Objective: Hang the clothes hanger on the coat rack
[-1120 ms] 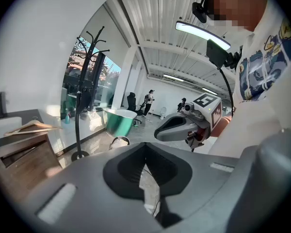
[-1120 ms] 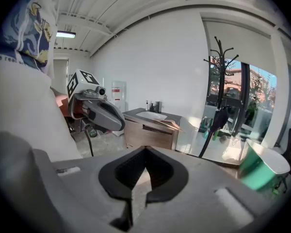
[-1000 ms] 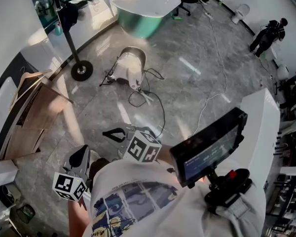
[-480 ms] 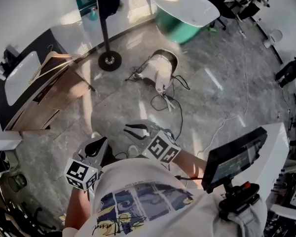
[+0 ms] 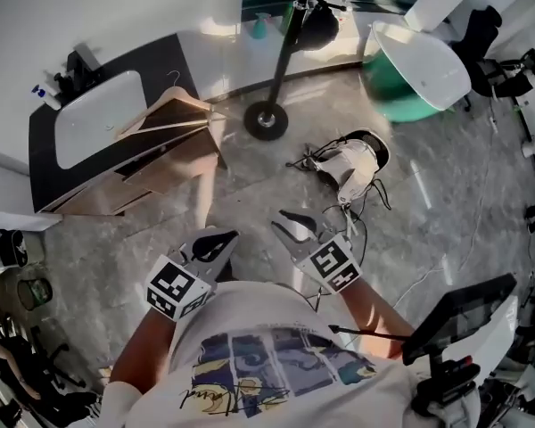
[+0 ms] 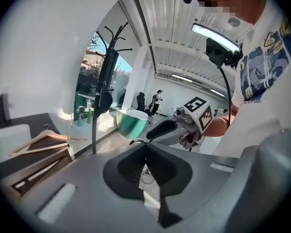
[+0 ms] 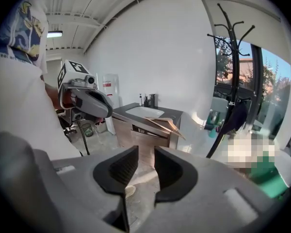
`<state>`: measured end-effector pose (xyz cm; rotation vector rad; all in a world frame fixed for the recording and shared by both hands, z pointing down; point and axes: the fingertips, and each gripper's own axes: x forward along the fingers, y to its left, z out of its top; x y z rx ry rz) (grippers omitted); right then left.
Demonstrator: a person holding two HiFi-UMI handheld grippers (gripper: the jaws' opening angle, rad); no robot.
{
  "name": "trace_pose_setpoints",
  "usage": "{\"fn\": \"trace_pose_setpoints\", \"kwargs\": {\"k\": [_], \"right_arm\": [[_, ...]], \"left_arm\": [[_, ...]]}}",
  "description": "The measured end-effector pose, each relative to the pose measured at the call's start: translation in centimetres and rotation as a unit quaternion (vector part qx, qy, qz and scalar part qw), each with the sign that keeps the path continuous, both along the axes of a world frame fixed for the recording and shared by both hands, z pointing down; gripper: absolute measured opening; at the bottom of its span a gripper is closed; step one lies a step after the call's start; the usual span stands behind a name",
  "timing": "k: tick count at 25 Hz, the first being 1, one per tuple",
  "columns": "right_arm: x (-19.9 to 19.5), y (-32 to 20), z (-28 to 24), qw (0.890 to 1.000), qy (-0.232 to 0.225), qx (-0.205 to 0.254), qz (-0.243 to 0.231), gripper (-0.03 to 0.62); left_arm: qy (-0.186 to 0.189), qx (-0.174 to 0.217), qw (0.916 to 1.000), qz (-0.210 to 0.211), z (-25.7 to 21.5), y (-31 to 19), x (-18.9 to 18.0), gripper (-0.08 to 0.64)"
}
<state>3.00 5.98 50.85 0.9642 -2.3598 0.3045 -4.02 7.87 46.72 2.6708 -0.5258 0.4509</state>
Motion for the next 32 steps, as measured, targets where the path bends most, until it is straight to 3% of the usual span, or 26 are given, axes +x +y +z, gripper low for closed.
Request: {"fn": "trace_pose_setpoints", "kwargs": {"k": [8,15,19,23,26,29,32], "right_arm": [[-4.7,-15.8,3.7,0.999,0.049,-0.017,-0.004,0.12],[-7.1,-28.0,9.3,0.992,0.116,-0.03,-0.048,0.144],[-7.8,-33.4,14.4,0.985,0.113,-0.097,-0.084,0.197],[-7.7,-36.1,19.8,0.973,0.063,-0.2,-0.099,0.25],[-7.9,-37.3,21.6,0.955,-0.005,-0.276,-0.106,0.255],[-9.1,-36.7,22.5,0.92,-0.074,-0.355,-0.148,0.261],[-9.9,-35.6,22.8,0.882,-0.114,-0.415,-0.189,0.262]], "left_arm": [[0.004,-0.012,0.9998,-0.017,0.0,-11.1,-7.7,0.003],[0.001,-0.025,0.9951,-0.095,0.8,-15.8,-11.6,0.003],[-0.006,-0.029,0.9882,-0.15,0.6,-17.7,-12.3,0.003],[-0.018,-0.029,0.9784,-0.204,0.8,-18.9,-13.1,0.003],[-0.017,-0.046,0.9701,-0.237,0.9,-19.5,-13.0,0.003],[-0.023,-0.056,0.9616,-0.268,0.6,-19.9,-12.5,0.003],[-0.03,-0.062,0.9545,-0.29,0.2,-20.4,-12.1,0.003]]}}
